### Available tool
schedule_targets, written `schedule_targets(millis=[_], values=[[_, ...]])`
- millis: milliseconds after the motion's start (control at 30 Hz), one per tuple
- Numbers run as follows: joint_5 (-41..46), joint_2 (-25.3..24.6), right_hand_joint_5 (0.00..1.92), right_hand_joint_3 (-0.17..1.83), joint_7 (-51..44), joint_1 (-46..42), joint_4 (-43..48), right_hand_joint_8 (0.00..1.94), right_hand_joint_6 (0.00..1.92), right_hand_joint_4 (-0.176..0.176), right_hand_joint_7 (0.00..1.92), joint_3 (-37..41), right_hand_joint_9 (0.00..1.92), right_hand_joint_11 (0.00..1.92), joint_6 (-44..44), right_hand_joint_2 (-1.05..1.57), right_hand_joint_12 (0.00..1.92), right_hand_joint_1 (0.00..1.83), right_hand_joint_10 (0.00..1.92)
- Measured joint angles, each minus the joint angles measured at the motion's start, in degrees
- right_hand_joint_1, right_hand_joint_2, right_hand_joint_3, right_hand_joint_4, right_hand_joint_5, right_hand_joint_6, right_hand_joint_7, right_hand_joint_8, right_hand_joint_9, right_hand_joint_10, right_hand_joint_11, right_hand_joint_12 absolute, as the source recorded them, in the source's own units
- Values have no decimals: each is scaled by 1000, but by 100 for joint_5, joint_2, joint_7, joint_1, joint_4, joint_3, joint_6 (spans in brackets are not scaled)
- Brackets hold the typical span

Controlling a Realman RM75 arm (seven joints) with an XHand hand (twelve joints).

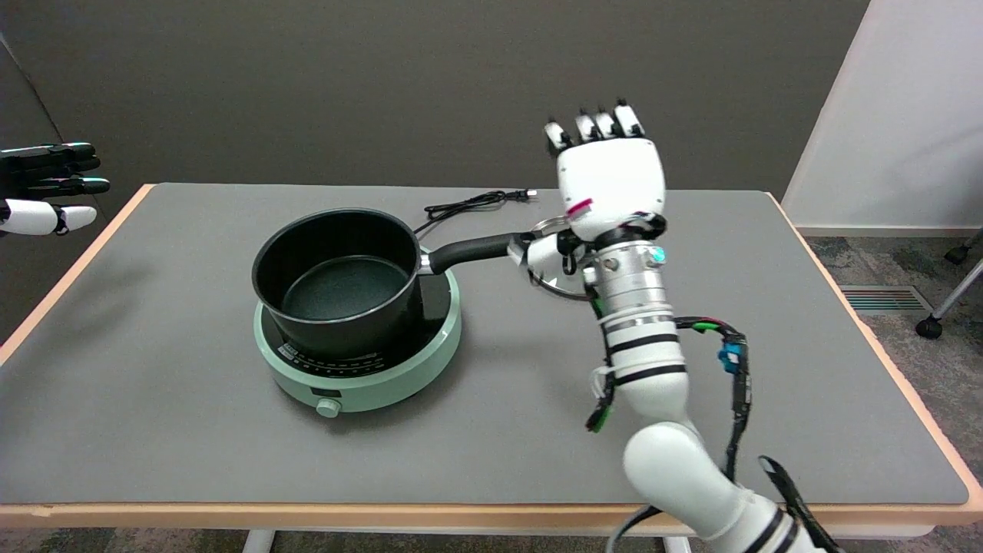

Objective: Pick up the pot lid.

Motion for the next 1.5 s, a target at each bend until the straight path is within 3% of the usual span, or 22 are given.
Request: schedule_targets(millis=[333, 1067, 1167, 1300, 1500], values=[[726, 567, 732, 828, 104, -201, 129, 422, 674, 176, 904, 542, 795, 511, 2, 714, 1064, 746, 584], [2004, 1070, 727, 854, 713, 68, -291, 429, 647, 176, 907, 2384, 828, 550, -1603, 698, 1161, 763, 682], [2062, 1119, 673, 885, 811, 92, -280, 324, 427, 171, 834, 2512, 800, 543, -1715, 671, 1178, 821, 650], [2122, 1194, 487, 974, 926, 87, -204, 195, 209, 130, 625, 2677, 690, 527, -1853, 578, 1172, 862, 488], [2173, 1316, 421, 987, 1084, 60, -150, 177, 176, 116, 567, 2936, 649, 515, -2153, 548, 1142, 863, 435]])
